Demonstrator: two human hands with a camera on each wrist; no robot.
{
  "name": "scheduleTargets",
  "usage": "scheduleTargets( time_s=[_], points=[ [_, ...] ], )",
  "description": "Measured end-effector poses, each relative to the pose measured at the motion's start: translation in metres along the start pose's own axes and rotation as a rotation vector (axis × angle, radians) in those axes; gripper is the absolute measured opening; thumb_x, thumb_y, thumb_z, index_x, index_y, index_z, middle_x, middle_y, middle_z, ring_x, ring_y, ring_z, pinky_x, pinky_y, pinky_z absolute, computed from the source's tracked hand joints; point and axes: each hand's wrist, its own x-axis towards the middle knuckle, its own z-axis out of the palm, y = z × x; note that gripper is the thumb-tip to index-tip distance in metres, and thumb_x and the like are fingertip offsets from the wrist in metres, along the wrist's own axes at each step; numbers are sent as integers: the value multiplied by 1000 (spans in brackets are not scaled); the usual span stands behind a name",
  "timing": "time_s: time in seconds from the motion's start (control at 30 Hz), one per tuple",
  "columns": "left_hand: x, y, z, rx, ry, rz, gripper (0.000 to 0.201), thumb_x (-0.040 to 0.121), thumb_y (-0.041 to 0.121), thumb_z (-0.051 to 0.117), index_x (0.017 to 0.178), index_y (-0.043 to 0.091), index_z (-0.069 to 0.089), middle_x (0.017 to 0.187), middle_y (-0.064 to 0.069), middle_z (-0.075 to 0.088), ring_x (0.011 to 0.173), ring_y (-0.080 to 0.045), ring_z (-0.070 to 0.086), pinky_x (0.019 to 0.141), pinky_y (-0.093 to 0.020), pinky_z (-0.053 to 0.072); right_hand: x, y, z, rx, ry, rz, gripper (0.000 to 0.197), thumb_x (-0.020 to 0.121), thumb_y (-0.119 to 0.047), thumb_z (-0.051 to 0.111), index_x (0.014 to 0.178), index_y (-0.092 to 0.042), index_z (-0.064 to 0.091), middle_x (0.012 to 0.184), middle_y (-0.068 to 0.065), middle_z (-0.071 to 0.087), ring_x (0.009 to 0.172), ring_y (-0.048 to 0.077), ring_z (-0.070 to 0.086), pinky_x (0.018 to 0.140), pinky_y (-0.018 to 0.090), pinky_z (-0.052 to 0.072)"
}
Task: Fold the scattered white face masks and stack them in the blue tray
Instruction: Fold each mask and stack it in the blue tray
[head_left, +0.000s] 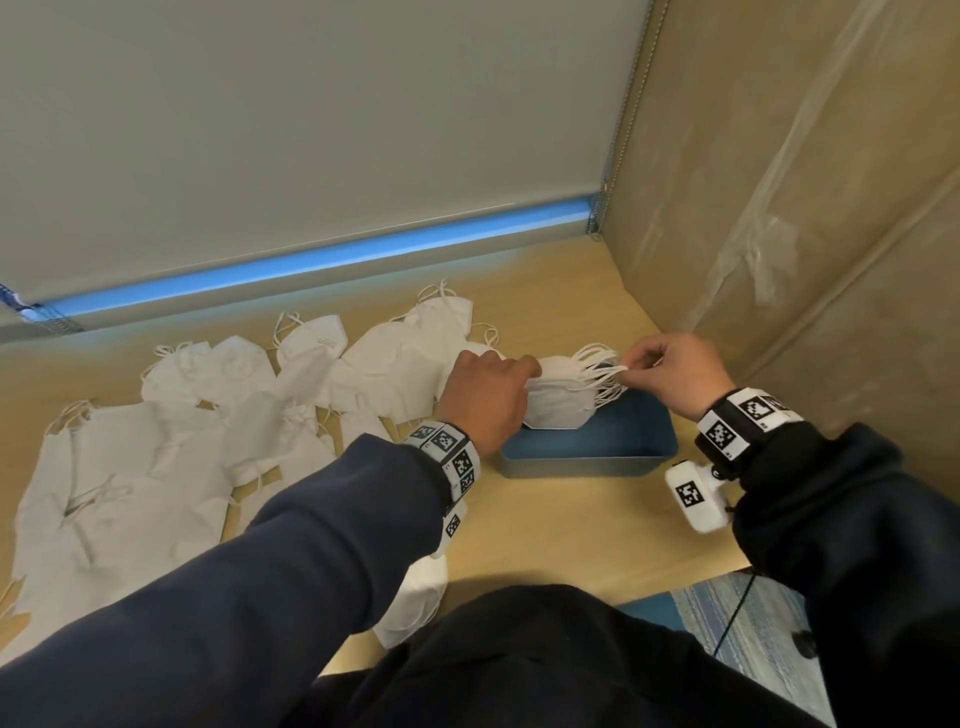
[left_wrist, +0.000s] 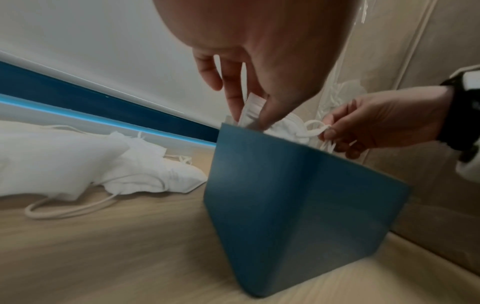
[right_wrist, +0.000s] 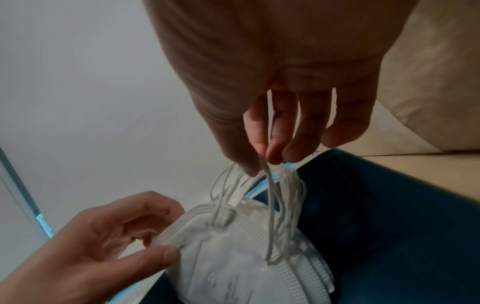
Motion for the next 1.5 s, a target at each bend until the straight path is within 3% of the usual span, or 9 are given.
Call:
scheduleTargets(
  time_s=[0.3,0.53,0.63,0.87,1.07,1.17,1.3,1.43,1.5],
  points=[
    [-8,-14,14,58,64,-25,30,87,25,66,117,22,63,111,0,65,100,-28,59,87,-43,41,9,-5,6,-36,51,16,17,74,-16,87,85,-18,74,75,1,70,66,7,60,55,12,39],
    [-15,-35,2,-329,146,-119,18,96,28,59,112,22,65,114,3,59,96,-17,59,88,-36,43,1,-38,-6,59,58,-106,22,76,-18,86,90,-22,71,82,-2,69,67,9,59,64,23,43],
    [-19,-65,-5,-317,148,-194,18,97,28,59,113,22,65,113,2,59,97,-18,59,86,-37,47,-5,-73,-11,222,-28,-163,13,83,-18,81,93,-20,72,86,4,71,68,12,62,65,28,51],
    [-15,-155,6,-200,-58,-810,58,85,53,70,134,26,53,143,-7,48,128,-33,49,102,-48,45,35,-147,15,513,-303,-31,16,92,-15,71,107,-9,70,95,7,71,81,20,67,71,43,60],
    [-22,-181,18,-51,-237,-867,99,71,64,77,150,30,28,146,-8,46,132,-37,45,102,-53,42,85,-177,91,88,-457,67,36,90,-22,72,125,-15,65,111,5,67,101,24,67,83,45,60],
    [-23,-196,6,-141,-252,-826,76,78,44,79,142,26,42,130,-8,61,116,-33,61,96,-46,50,96,-189,118,-37,-524,88,46,91,-23,73,132,-3,62,125,15,65,114,34,64,92,52,56],
    [-41,-226,-21,-479,-180,-781,14,86,17,71,97,24,77,112,-1,73,106,-25,65,93,-33,50,104,-213,152,-227,-533,89,55,94,-24,68,140,1,52,138,14,57,118,31,58,85,38,49],
    [-66,-238,-35,-704,-166,-776,19,89,12,68,104,23,72,111,3,70,108,-19,62,94,-31,48,98,-216,188,-364,-603,135,49,101,-23,59,143,-1,48,149,16,49,135,33,48,102,35,43],
    [-71,-233,-31,-770,-233,-778,34,89,27,71,122,26,61,123,-1,66,112,-23,62,98,-38,51,88,-213,207,-368,-609,138,48,97,-22,64,138,-1,53,145,15,53,128,33,53,89,33,45]
  ],
)
